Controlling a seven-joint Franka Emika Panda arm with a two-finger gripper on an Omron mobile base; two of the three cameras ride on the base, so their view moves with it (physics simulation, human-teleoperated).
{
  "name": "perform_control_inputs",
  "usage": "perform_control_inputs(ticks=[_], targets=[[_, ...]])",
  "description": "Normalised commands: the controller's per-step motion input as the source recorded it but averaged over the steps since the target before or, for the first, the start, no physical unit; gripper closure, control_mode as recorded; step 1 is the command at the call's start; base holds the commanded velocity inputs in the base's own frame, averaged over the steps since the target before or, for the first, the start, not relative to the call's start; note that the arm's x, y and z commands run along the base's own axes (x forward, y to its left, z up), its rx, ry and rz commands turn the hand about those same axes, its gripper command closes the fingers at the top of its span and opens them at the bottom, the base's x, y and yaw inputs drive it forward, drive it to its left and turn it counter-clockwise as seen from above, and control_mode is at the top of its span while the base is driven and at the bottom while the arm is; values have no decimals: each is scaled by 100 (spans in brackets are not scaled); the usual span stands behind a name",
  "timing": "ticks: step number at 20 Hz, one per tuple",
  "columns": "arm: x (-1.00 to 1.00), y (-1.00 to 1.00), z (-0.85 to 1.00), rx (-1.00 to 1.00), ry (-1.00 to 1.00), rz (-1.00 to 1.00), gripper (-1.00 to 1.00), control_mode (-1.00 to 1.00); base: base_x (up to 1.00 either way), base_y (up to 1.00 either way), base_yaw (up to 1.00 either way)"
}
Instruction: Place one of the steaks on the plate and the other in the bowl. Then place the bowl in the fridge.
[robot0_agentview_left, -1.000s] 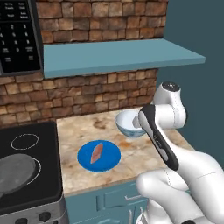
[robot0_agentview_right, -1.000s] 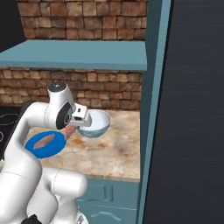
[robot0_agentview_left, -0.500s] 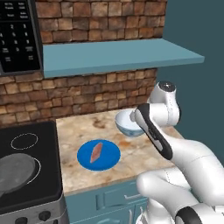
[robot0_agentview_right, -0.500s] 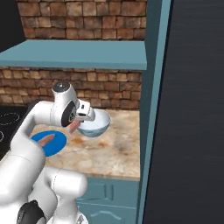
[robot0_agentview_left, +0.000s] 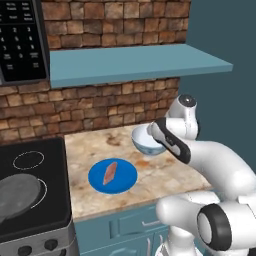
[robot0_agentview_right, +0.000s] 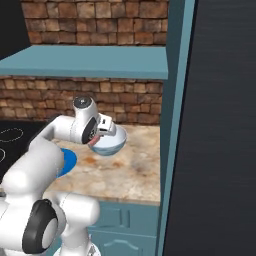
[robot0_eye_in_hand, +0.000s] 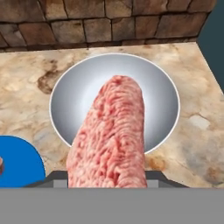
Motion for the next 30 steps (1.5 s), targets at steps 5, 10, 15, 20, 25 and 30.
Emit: perform_control_inputs(ticks=[5, 10, 15, 20, 25, 30], targets=[[45, 0, -9, 1, 0, 0, 100, -100, 0, 0, 0], [34, 0, -17, 0, 0, 0, 100, -100, 0, 0, 0], [7, 0, -21, 0, 0, 0, 100, -100, 0, 0, 0], [0, 0, -12, 0, 0, 0, 100, -100, 0, 0, 0], [0, 0, -13, 0, 0, 0, 100, -100, 0, 0, 0], [15, 2, -14, 0, 0, 0, 100, -100, 0, 0, 0]])
